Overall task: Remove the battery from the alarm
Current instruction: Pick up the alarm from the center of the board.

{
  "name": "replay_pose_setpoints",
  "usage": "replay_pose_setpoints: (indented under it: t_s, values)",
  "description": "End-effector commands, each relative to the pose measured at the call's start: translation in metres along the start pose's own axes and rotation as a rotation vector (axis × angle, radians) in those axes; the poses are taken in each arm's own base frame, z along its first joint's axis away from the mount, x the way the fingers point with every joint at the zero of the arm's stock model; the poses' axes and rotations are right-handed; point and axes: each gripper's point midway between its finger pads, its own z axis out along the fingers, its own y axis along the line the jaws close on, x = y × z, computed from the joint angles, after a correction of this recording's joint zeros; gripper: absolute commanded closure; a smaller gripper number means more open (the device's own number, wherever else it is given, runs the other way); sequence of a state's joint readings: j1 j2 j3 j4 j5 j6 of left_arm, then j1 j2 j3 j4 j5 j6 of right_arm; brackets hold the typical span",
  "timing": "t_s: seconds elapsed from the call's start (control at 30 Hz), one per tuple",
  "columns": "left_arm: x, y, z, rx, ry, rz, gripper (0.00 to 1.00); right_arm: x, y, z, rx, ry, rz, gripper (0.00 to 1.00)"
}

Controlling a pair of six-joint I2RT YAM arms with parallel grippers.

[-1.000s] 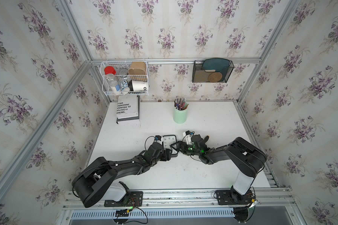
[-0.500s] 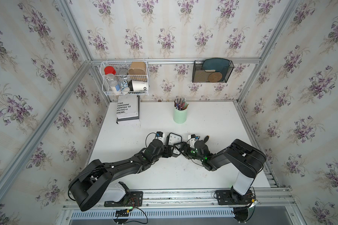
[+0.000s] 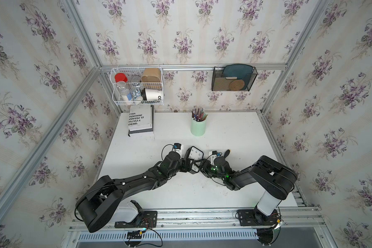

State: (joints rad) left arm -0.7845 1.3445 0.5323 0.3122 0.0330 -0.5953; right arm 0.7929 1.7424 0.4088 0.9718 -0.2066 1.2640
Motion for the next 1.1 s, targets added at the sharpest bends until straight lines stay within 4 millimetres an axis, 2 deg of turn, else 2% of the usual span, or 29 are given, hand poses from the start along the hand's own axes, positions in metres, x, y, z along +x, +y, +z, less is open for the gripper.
replay_pose_setpoints:
  t_s: [0.0, 0.07, 0.17, 0.4, 0.63, 0.93, 1.07]
  values:
    - [-0.001, -0.015, -0.001, 0.066, 0.013, 0.011, 0.27, 0.003, 0.020, 0.000, -0.083, 0.018, -0.011, 0.43]
    - [-0.002, -0.015, -0.001, 0.063, 0.015, 0.018, 0.27, 0.005, 0.016, 0.000, -0.073, 0.026, -0.010, 0.44]
    - [-0.001, -0.016, -0.001, 0.069, 0.019, 0.021, 0.27, 0.008, 0.011, 0.001, -0.074, 0.044, -0.004, 0.52]
    - [-0.005, -0.018, -0.003, 0.061, 0.015, 0.029, 0.27, 0.018, 0.013, 0.013, -0.095, 0.086, -0.027, 0.55]
    - [-0.010, -0.019, -0.007, 0.049, 0.015, 0.044, 0.27, 0.020, 0.006, 0.013, -0.096, 0.088, -0.010, 0.54]
    - [0.000, -0.028, -0.002, 0.057, 0.060, 0.039, 0.27, 0.013, -0.022, 0.005, -0.006, 0.056, 0.003, 0.53]
    - [0.002, -0.033, -0.003, 0.052, 0.072, 0.060, 0.27, 0.012, -0.035, -0.001, 0.050, 0.049, -0.004, 0.48]
